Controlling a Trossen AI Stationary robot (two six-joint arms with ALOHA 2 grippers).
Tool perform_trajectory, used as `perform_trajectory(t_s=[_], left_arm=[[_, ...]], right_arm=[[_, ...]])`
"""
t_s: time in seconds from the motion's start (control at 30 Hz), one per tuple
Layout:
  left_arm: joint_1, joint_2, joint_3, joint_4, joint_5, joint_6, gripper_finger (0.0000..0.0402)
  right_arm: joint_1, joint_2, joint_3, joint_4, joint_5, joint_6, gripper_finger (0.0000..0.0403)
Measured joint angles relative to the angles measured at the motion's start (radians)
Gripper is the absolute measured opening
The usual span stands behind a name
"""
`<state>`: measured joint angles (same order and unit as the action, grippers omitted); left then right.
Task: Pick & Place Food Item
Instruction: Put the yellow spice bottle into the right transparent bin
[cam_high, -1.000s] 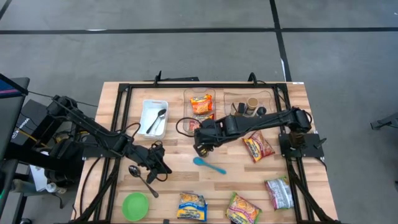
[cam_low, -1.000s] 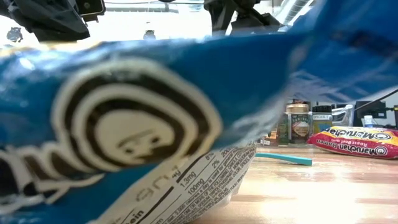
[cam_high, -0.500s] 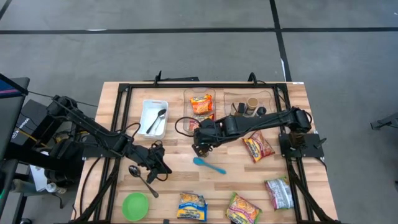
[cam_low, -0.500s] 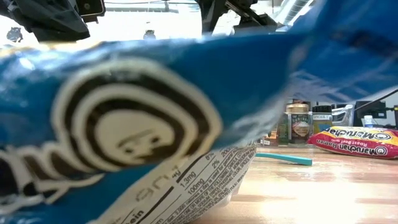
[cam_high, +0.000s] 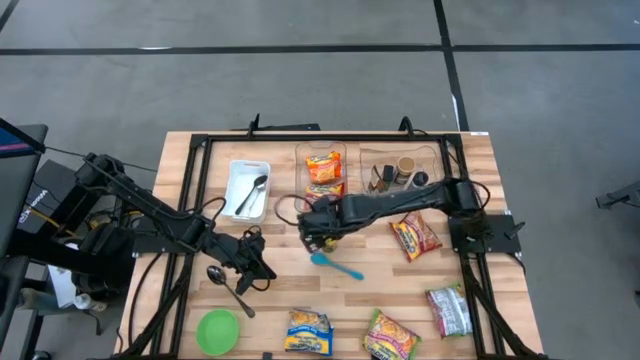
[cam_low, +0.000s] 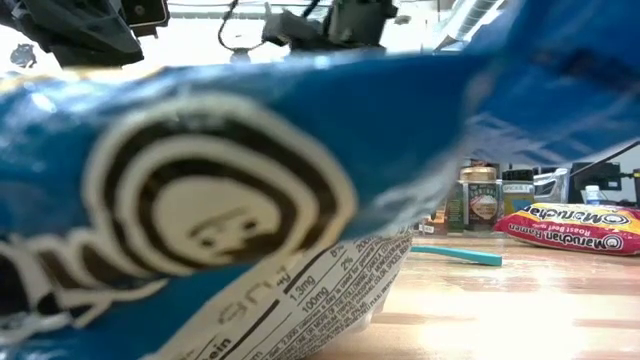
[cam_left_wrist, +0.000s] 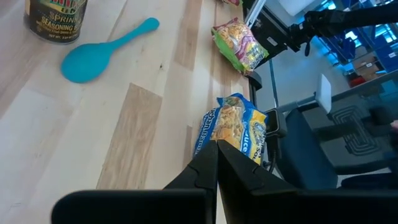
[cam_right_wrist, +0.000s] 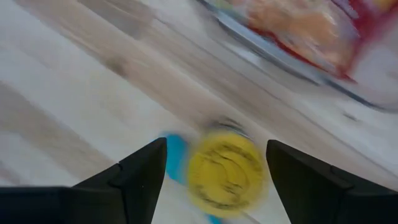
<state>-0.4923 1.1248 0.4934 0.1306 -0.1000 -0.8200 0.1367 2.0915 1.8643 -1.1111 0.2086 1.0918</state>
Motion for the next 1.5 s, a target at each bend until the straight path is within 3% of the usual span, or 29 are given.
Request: perform_trajectory(t_s=[1.5], left_arm=[[0.0,0.0,0.0,-0.003,0.003,0.0,0.0]], right_arm=[[-0.002,0.014,-0.004,-0.01,-0.025,-0.055,0.0269]])
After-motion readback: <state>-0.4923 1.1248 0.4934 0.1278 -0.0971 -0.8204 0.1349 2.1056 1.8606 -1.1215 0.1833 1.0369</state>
